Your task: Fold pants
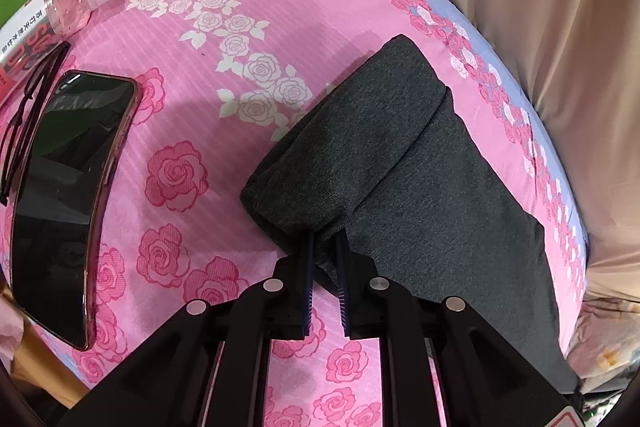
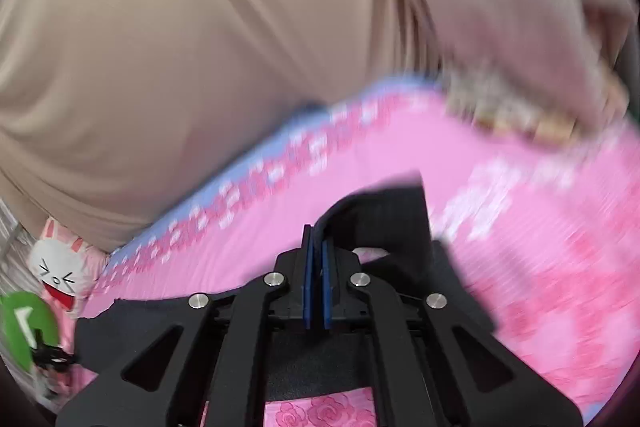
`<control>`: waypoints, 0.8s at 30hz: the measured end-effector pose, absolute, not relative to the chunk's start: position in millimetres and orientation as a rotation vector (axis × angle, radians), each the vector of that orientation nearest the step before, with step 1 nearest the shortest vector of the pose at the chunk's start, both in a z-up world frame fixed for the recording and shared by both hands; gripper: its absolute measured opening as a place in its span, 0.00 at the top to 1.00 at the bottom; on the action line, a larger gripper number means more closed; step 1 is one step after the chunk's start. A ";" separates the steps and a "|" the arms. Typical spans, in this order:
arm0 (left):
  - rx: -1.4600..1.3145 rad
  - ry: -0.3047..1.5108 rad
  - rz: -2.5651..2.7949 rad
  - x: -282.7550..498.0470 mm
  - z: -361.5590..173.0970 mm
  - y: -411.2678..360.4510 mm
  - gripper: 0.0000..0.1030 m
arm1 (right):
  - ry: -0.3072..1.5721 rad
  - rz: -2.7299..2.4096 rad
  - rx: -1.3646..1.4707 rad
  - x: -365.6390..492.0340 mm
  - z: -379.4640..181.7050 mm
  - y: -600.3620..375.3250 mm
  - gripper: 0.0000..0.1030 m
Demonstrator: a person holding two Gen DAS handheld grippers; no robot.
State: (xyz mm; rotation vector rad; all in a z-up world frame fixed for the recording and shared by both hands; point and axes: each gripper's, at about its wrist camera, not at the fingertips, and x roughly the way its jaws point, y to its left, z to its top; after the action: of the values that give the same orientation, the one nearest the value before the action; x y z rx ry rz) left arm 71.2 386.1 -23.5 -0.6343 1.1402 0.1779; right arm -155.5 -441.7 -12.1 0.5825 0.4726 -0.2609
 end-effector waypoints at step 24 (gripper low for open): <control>-0.316 0.869 0.329 31.4 57.6 335.5 0.91 | 0.639 -0.527 0.482 -191.7 -41.7 -444.3 0.81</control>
State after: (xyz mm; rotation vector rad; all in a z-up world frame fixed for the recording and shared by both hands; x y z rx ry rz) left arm 31.4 335.5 57.6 -0.3157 0.8694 0.3285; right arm -191.7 -444.3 -41.7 0.4824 0.6387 -0.5270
